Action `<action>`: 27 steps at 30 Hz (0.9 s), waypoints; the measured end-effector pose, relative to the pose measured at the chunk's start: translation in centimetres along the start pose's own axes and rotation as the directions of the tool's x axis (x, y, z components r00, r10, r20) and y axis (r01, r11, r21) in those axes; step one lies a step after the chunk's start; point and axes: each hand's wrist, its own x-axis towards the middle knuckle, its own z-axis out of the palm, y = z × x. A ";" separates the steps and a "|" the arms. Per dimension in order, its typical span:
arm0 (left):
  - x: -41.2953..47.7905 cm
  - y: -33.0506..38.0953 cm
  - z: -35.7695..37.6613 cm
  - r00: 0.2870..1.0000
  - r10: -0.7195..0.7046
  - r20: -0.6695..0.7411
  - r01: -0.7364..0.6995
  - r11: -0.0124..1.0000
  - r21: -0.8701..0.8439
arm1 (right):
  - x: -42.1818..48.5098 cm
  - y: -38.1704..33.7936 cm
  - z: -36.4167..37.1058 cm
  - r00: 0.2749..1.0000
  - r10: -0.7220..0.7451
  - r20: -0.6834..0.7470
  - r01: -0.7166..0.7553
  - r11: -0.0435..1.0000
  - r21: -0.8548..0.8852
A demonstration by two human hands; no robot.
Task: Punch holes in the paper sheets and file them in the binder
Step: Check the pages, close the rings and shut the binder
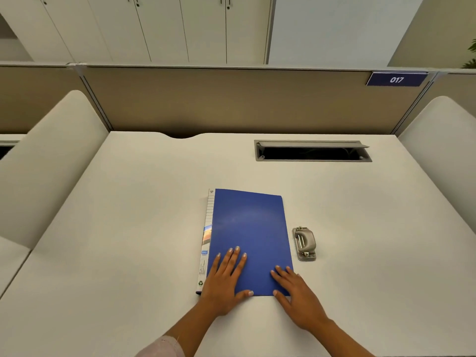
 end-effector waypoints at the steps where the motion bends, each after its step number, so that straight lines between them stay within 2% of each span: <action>1: -0.1 -0.8 -0.1 1.000 -0.008 0.000 0.008 1.000 0.008 | 0.6 -0.5 0.1 1.000 -0.013 0.020 0.013 1.000 -0.008; 5: -0.8 -5.1 -0.5 0.998 -0.061 -0.013 0.062 0.997 0.049 | 3.4 -3.4 0.9 0.987 -0.098 0.128 0.109 0.990 -0.088; 13: -2.4 -15.3 -1.4 0.984 -0.177 -0.021 0.179 0.980 0.088 | 10.7 -11.0 2.6 0.925 -0.243 0.292 0.292 0.946 -0.137; 17: -0.7 -19.0 -2.9 0.976 -0.217 -0.018 0.218 0.972 0.093 | 15.2 -13.9 2.5 0.919 -0.228 0.323 0.296 0.938 -0.181; 21: 2.4 -21.6 -4.5 0.955 -0.294 -0.031 0.294 0.956 0.000 | 19.4 -16.1 1.9 0.919 -0.191 0.344 0.273 0.939 -0.210; 24: 4.9 -22.8 -5.1 0.951 -0.308 -0.028 0.305 0.949 -0.077 | 22.0 -16.8 1.4 0.921 -0.153 0.359 0.233 0.953 -0.191; 27: 7.1 -23.4 -6.0 0.956 -0.294 -0.020 0.292 0.955 -0.047 | 24.3 -17.1 0.9 0.922 -0.113 0.370 0.189 0.966 -0.177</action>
